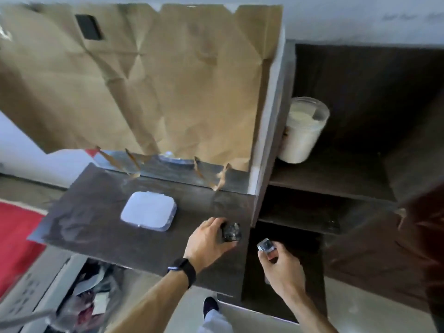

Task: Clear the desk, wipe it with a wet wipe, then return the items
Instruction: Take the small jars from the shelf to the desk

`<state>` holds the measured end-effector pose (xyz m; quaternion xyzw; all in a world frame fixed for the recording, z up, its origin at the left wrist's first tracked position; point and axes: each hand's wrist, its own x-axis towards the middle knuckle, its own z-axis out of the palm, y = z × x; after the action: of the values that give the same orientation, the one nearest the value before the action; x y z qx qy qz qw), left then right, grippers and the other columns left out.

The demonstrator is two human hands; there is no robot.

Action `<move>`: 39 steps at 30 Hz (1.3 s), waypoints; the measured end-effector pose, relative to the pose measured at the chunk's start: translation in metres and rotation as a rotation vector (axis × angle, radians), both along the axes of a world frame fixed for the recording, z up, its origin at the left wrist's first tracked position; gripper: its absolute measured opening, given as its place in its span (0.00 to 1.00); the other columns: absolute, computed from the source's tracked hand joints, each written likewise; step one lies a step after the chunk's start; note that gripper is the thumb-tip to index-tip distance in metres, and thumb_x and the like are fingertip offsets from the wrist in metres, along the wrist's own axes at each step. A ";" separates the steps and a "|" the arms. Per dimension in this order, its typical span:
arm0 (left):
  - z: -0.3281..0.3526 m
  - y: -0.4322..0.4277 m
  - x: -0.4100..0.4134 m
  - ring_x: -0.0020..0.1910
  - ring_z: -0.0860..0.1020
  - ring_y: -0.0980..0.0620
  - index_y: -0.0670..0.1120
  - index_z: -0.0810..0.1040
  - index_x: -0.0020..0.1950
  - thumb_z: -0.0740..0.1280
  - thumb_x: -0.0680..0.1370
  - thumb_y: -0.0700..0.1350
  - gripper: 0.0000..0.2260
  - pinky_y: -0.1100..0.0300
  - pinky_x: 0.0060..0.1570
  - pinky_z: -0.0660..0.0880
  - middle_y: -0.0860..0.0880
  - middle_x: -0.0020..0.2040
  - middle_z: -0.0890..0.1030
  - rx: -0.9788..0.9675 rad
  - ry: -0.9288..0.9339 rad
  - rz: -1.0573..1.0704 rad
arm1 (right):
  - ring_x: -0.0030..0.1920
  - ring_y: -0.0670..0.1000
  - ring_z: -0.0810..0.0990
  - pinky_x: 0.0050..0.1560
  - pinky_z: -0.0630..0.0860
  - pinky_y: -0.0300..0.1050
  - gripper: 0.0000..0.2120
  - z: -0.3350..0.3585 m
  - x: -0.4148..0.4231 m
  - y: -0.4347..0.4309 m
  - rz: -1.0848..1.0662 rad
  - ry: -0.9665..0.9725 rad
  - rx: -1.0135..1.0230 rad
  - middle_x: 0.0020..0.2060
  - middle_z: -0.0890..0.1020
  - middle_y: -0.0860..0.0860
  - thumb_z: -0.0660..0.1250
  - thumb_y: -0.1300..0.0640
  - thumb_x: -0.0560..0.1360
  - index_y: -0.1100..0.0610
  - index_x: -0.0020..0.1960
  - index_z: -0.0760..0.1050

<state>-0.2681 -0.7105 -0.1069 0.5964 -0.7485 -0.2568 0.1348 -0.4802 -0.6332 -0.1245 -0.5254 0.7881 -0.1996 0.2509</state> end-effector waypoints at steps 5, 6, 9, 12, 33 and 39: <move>-0.009 -0.009 0.071 0.56 0.78 0.51 0.53 0.75 0.65 0.75 0.70 0.59 0.26 0.57 0.55 0.75 0.55 0.58 0.79 0.072 0.061 0.208 | 0.40 0.44 0.79 0.40 0.74 0.42 0.10 -0.002 0.054 -0.023 0.078 -0.054 0.060 0.36 0.80 0.40 0.67 0.42 0.74 0.46 0.50 0.75; -0.011 -0.016 0.080 0.56 0.78 0.51 0.53 0.75 0.64 0.75 0.70 0.59 0.25 0.58 0.55 0.75 0.55 0.58 0.79 0.091 0.060 0.227 | 0.40 0.44 0.79 0.41 0.76 0.43 0.10 -0.006 0.063 -0.029 0.072 -0.057 0.090 0.37 0.81 0.40 0.67 0.41 0.73 0.45 0.49 0.75; -0.023 -0.045 0.100 0.56 0.78 0.51 0.53 0.75 0.63 0.75 0.70 0.58 0.24 0.60 0.54 0.74 0.54 0.57 0.78 0.152 0.075 0.246 | 0.39 0.45 0.79 0.41 0.75 0.42 0.10 -0.018 0.085 -0.048 0.030 -0.065 0.152 0.37 0.81 0.41 0.67 0.41 0.73 0.46 0.47 0.74; -0.042 -0.080 0.106 0.58 0.77 0.51 0.51 0.74 0.66 0.76 0.71 0.56 0.26 0.63 0.53 0.70 0.53 0.58 0.77 0.237 0.100 0.222 | 0.40 0.46 0.80 0.43 0.75 0.43 0.10 -0.028 0.105 -0.074 -0.065 -0.074 0.203 0.36 0.82 0.41 0.67 0.42 0.73 0.48 0.45 0.75; -0.111 -0.196 0.056 0.62 0.76 0.51 0.50 0.74 0.69 0.77 0.71 0.52 0.29 0.63 0.60 0.69 0.52 0.64 0.78 0.279 0.219 -0.003 | 0.47 0.57 0.84 0.44 0.76 0.46 0.13 -0.083 0.126 -0.213 -0.577 -0.022 0.218 0.44 0.85 0.54 0.70 0.45 0.73 0.53 0.49 0.74; -0.115 -0.193 0.055 0.62 0.77 0.50 0.49 0.74 0.69 0.78 0.70 0.50 0.29 0.61 0.60 0.71 0.52 0.64 0.78 0.264 0.201 -0.050 | 0.40 0.53 0.84 0.42 0.81 0.51 0.15 -0.098 0.119 -0.210 -0.599 -0.050 0.184 0.38 0.85 0.51 0.71 0.42 0.70 0.51 0.46 0.72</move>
<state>-0.2132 -0.9037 -0.2219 0.5613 -0.7056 -0.4147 0.1230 -0.3611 -0.8427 -0.2225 -0.2401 0.9162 -0.2053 0.2467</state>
